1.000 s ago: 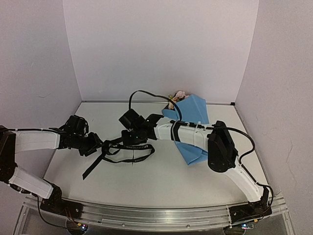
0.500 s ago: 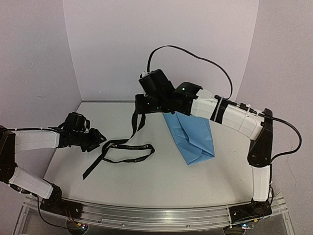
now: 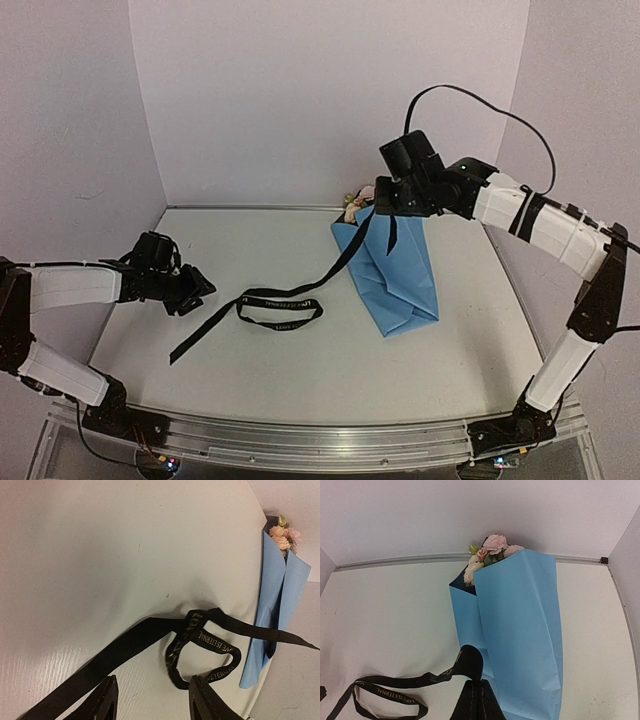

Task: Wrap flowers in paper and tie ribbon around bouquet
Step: Straighten the ribbon at the center of the board.

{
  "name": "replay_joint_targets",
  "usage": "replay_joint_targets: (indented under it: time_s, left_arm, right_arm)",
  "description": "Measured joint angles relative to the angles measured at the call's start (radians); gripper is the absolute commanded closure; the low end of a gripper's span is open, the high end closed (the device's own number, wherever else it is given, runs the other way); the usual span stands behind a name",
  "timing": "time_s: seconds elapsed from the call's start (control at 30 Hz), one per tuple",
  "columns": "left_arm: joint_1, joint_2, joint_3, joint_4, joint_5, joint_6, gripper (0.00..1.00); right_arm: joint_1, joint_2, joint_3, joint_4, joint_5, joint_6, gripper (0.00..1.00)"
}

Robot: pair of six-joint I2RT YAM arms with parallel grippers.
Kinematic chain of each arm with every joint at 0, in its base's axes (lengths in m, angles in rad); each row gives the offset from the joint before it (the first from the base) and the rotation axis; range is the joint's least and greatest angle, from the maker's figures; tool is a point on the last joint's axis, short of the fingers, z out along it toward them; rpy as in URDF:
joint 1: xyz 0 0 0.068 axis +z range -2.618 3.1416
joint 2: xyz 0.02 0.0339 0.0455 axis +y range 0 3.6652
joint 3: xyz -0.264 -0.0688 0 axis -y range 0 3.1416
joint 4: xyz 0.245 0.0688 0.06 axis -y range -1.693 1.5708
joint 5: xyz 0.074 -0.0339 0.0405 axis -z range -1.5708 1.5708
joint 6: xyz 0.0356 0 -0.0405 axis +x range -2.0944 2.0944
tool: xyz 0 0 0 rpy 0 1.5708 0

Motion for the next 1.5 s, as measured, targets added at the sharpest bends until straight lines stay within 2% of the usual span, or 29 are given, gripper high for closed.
replay_joint_targets:
  time_s: [0.13, 0.23, 0.37, 0.63, 0.73, 0.93, 1.07, 1.23, 1.5]
  left_arm:
    - [-0.013, 0.026, -0.004, -0.002, -0.003, -0.058, 0.46]
    - [-0.069, 0.096, 0.052, -0.055, -0.038, -0.064, 0.46]
    - [-0.146, 0.246, 0.213, -0.125, -0.114, -0.010, 0.49]
    - [-0.162, 0.510, 0.449, -0.258, -0.206, 0.164, 0.51]
    - [-0.163, 0.535, 0.491, -0.298, -0.231, 0.212, 0.58]
    - [-0.166, 0.578, 0.536, -0.355, -0.280, 0.271, 0.88]
    - [-0.166, 0.580, 0.538, -0.381, -0.326, 0.291, 0.99]
    - [-0.135, 0.574, 0.534, -0.402, -0.353, 0.293, 1.00]
    - [0.042, 0.504, 0.513, -0.470, -0.410, 0.302, 1.00]
  right_arm:
    - [-0.015, -0.077, -0.008, -0.002, 0.005, 0.004, 1.00]
    - [-0.029, -0.118, -0.008, -0.001, 0.008, 0.004, 1.00]
    - [-0.038, -0.138, -0.012, 0.000, 0.006, 0.004, 1.00]
    - [-0.058, -0.149, -0.073, -0.002, -0.019, 0.004, 1.00]
    - [-0.070, -0.161, -0.092, -0.002, -0.025, 0.004, 1.00]
    - [-0.094, -0.216, -0.143, -0.002, -0.026, 0.007, 1.00]
    - [-0.116, -0.275, -0.190, -0.002, -0.022, 0.013, 1.00]
    - [-0.146, -0.360, -0.250, -0.016, 0.009, 0.030, 1.00]
    - [-0.244, -0.524, -0.371, -0.156, 0.145, 0.124, 1.00]
